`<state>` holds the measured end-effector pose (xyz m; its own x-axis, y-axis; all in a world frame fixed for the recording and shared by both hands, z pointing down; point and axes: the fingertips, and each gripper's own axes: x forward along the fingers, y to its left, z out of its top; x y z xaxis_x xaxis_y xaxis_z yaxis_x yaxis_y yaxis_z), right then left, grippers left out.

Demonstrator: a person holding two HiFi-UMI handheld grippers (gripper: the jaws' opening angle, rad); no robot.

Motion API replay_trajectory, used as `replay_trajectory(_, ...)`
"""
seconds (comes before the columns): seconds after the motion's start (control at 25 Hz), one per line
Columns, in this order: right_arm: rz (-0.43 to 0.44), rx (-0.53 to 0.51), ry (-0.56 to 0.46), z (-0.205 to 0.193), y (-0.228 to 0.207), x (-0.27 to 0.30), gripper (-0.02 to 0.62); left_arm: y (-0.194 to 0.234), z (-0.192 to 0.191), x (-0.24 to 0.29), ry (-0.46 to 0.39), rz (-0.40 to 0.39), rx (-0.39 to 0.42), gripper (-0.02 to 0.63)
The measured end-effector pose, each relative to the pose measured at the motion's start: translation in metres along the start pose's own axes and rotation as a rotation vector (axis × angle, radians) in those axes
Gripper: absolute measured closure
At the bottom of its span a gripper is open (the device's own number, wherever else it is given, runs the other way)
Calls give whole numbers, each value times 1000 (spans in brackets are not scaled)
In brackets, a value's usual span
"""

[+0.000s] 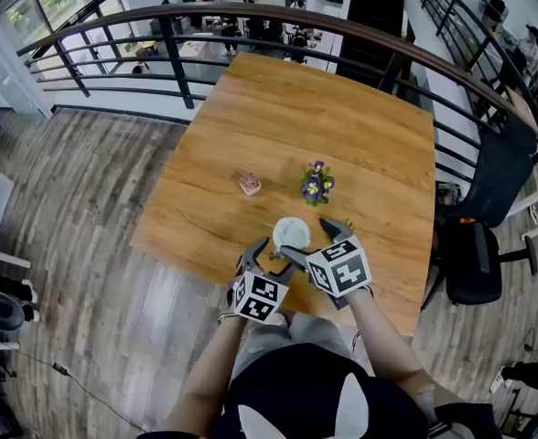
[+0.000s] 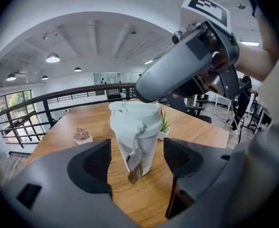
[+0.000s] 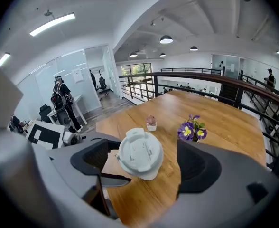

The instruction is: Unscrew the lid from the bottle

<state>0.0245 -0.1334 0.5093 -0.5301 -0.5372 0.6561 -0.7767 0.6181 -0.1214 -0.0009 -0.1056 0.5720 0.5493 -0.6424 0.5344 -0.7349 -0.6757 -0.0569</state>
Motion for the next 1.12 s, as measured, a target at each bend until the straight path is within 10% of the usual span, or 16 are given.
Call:
replay_trajectory(0.6, 34, -23, 173, -15, 3, 48, 178, 3, -25, 37, 67, -23, 60, 278)
replay_trajectory(1.12, 95, -109, 132, -12, 5, 39, 199, 4, -24, 40, 78, -72, 70, 301)
